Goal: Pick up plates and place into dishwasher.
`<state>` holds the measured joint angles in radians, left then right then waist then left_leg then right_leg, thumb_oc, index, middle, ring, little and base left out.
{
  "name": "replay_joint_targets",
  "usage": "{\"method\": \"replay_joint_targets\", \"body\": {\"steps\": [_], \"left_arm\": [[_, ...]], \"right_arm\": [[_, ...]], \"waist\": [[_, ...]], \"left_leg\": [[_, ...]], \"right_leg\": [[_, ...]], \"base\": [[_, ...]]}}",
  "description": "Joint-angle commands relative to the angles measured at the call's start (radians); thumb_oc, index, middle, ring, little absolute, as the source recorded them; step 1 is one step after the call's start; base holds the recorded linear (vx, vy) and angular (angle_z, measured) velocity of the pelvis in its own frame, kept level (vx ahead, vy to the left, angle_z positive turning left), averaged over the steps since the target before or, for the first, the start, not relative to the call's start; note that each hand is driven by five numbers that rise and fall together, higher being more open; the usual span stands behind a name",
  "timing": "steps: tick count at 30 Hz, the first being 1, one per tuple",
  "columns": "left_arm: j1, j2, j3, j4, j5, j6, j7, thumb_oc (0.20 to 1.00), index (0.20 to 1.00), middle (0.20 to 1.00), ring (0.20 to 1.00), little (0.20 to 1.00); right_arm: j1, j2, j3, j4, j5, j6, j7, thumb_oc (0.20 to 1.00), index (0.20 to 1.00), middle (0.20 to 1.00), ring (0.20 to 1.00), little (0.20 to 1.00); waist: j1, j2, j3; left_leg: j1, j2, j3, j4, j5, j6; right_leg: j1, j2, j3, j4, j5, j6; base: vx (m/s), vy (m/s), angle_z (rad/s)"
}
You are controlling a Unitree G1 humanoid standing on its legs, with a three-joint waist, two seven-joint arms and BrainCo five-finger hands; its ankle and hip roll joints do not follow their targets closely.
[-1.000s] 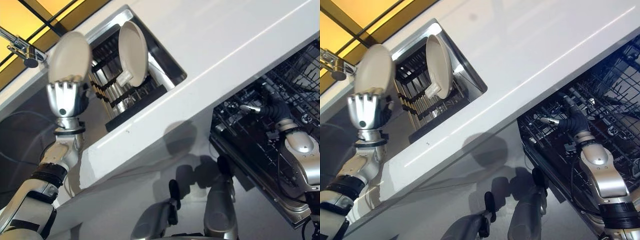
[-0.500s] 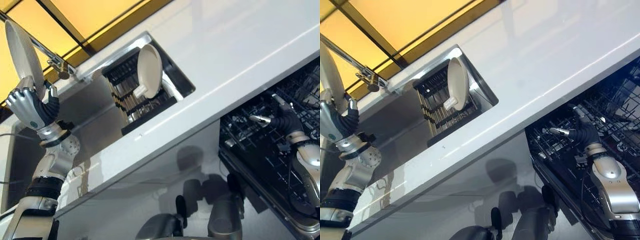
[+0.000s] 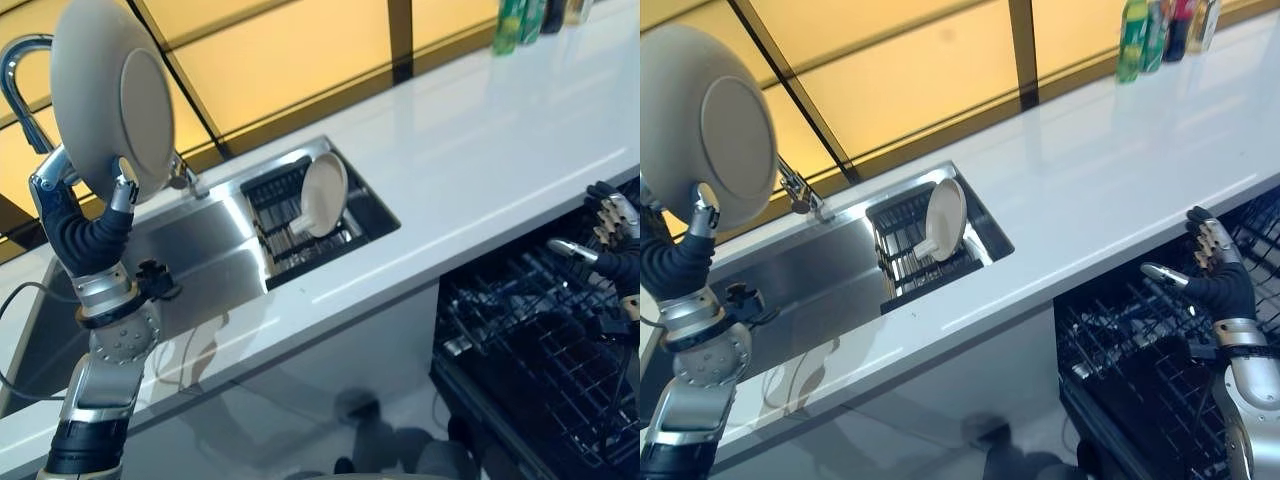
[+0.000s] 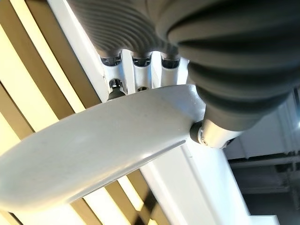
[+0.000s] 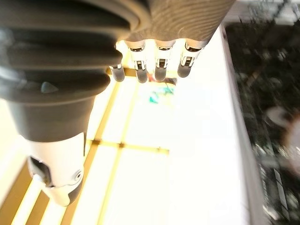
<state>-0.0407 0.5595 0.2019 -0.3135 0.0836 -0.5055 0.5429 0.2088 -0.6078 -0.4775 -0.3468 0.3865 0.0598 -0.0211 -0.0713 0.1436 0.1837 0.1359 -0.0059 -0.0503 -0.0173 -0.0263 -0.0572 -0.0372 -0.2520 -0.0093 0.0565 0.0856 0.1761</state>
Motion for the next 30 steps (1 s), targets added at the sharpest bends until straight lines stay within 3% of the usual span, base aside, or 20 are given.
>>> {"method": "replay_joint_targets", "body": {"steps": [1, 5, 9, 16, 23, 30], "left_arm": [[0.012, 0.063, 0.066, -0.048, -0.153, 0.008, -0.166, 0.200, 0.200, 0.200, 0.200, 0.200], [0.001, 0.077, 0.052, -0.089, -0.327, 0.051, -0.353, 0.200, 0.200, 0.200, 0.200, 0.200], [-0.043, 0.089, -0.024, -0.127, -0.542, 0.094, -0.629, 0.200, 0.200, 0.200, 0.200, 0.200], [-0.217, 0.114, -0.254, -0.118, -0.831, 0.217, -1.023, 0.200, 0.200, 0.200, 0.200, 0.200], [-0.366, 0.142, -0.401, -0.098, -1.036, 0.361, -1.246, 0.200, 0.200, 0.200, 0.200, 0.200], [-0.439, 0.178, -0.484, -0.094, -1.036, 0.403, -1.277, 0.200, 0.200, 0.200, 0.200, 0.200]], "right_arm": [[0.014, 0.014, -0.056, -0.089, 0.056, -0.016, -0.049, 1.000, 1.000, 1.000, 1.000, 1.000], [-0.007, 0.020, -0.063, -0.113, 0.085, -0.045, -0.051, 1.000, 1.000, 1.000, 1.000, 1.000], [-0.089, -0.012, -0.023, -0.133, 0.117, -0.073, 0.005, 1.000, 1.000, 1.000, 1.000, 1.000], [-0.324, -0.062, 0.216, -0.086, 0.177, -0.086, 0.068, 1.000, 1.000, 1.000, 1.000, 1.000], [-0.479, -0.034, 0.460, -0.052, 0.457, -0.003, 0.229, 1.000, 1.000, 1.000, 1.000, 1.000], [-0.547, -0.004, 0.628, -0.055, 0.609, 0.103, 0.353, 1.000, 1.000, 1.000, 1.000, 1.000]], "waist": [[0.015, -0.067, -0.086], [0.018, -0.077, -0.134], [0.028, -0.084, -0.164], [0.051, -0.100, -0.189], [0.076, -0.123, -0.216], [0.092, -0.135, -0.236]], "left_leg": [[-0.017, -0.026, -0.013, -0.008, 0.056, 0.020], [0.012, -0.010, -0.020, -0.038, 0.053, 0.018], [0.019, 0.000, -0.024, -0.045, 0.040, 0.013], [0.014, 0.011, -0.019, -0.051, 0.028, 0.007], [0.007, 0.017, -0.007, -0.057, 0.025, 0.007], [0.003, 0.019, 0.004, -0.065, 0.024, 0.011]], "right_leg": [[0.109, 0.045, -0.053, 0.006, -0.062, -0.077], [0.142, 0.079, -0.039, -0.028, -0.072, -0.086], [0.158, 0.107, -0.026, -0.054, -0.077, -0.088], [0.166, 0.138, -0.018, -0.092, -0.067, -0.077], [0.174, 0.154, -0.034, -0.121, -0.057, -0.075], [0.175, 0.158, -0.047, -0.134, -0.053, -0.075]], "base": [[-0.07, -0.234, 0.01], [-0.08, -0.222, 0.00], [-0.10, -0.173, -0.02], [-0.11, -0.124, -0.05], [-0.08, -0.100, -0.02], [-0.05, -0.056, 0.01]]}}
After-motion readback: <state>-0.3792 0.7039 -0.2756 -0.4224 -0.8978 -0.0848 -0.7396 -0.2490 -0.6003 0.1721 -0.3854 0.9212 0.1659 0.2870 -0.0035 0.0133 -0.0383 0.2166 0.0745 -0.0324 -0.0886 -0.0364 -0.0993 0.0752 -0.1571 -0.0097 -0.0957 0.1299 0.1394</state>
